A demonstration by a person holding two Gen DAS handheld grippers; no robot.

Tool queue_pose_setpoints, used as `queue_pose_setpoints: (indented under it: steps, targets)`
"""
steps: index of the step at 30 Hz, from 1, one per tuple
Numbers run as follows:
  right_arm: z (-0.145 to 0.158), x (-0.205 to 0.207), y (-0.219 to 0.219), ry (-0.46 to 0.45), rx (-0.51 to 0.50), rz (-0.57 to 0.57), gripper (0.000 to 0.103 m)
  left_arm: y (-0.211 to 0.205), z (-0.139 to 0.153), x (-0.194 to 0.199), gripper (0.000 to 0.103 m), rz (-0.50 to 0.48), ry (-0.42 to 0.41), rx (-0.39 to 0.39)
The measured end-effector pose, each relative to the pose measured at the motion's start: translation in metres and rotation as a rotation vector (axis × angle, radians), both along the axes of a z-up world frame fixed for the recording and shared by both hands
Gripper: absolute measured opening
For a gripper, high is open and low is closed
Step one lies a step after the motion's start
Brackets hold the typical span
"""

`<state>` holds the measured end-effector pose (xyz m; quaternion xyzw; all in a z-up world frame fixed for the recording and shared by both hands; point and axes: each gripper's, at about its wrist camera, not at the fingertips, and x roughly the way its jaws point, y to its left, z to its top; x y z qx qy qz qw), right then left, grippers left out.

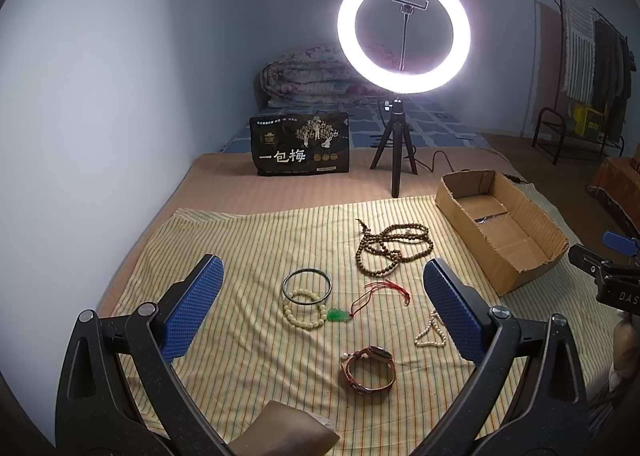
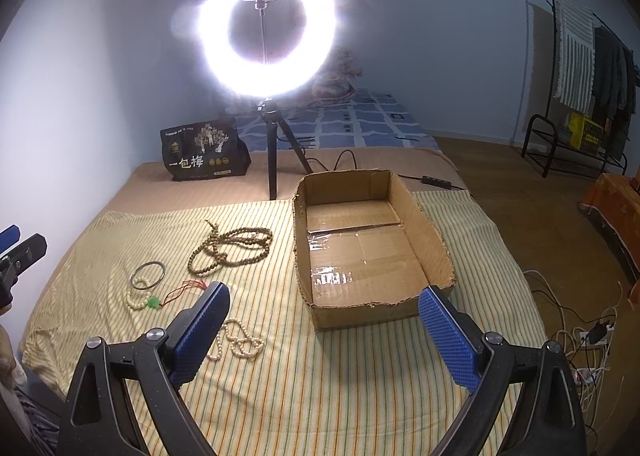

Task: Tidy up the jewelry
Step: 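Reach the left tool to the brown watch while the right tool reaches the pearl necklace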

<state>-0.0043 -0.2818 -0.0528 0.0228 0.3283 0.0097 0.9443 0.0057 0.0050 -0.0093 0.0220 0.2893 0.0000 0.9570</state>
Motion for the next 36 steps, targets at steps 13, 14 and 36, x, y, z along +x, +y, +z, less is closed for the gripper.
queue_pose_setpoints:
  steps: [13, 14, 36]
  targets:
    - [-0.011, 0.01, 0.013, 0.043, -0.019, 0.074, 0.097, 0.006, -0.017, 0.014, 0.102, 0.004, 0.091, -0.001]
    - [-0.012, 0.01, 0.016, 0.046, -0.025, 0.092, 0.097, 0.009, -0.02, 0.016, 0.102, 0.01, 0.106, -0.01]
    - [-0.07, 0.036, 0.074, 0.217, -0.138, 0.405, 0.09, 0.017, -0.099, 0.041, 0.063, -0.035, 0.441, -0.165]
